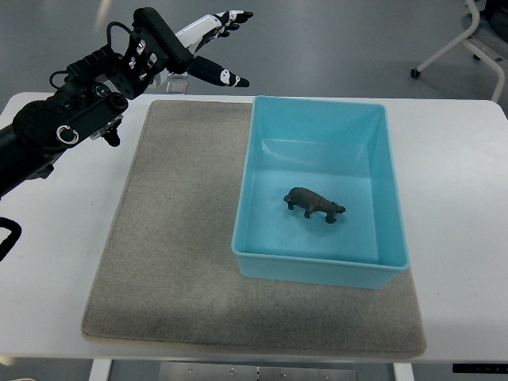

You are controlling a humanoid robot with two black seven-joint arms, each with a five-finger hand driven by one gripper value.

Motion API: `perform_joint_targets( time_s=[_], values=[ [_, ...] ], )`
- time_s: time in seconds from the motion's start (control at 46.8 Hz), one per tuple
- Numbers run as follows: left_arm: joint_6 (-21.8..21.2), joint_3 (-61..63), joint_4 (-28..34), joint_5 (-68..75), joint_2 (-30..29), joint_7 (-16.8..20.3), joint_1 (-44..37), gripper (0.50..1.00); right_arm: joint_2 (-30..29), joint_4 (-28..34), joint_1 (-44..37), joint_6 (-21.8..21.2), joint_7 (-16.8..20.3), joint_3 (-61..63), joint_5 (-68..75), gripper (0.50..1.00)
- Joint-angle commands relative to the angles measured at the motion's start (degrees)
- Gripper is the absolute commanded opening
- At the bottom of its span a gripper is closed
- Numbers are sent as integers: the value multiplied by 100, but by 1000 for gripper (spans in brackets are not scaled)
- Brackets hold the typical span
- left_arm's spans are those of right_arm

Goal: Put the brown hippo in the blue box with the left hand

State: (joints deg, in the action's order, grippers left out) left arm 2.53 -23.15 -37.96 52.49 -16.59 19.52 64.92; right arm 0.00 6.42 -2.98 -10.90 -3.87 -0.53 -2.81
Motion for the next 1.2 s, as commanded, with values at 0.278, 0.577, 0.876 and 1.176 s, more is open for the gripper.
perform_joint_targets(
  time_s=[0.278,0.577,0.876,1.176],
  values=[
    [55,30,526,-1811,-3,-44,-93,996,0,0,0,0,0,0,0,936],
    [-24,3,799,-3753,59,-755,-207,996,0,0,0,0,0,0,0,936],
    [11,-14,957,-6038,59,-1038,-216,996,0,0,0,0,0,0,0,936],
    [977,-734,992,-7007,59,-941,-603,996,0,0,0,0,0,0,0,936]
  ],
)
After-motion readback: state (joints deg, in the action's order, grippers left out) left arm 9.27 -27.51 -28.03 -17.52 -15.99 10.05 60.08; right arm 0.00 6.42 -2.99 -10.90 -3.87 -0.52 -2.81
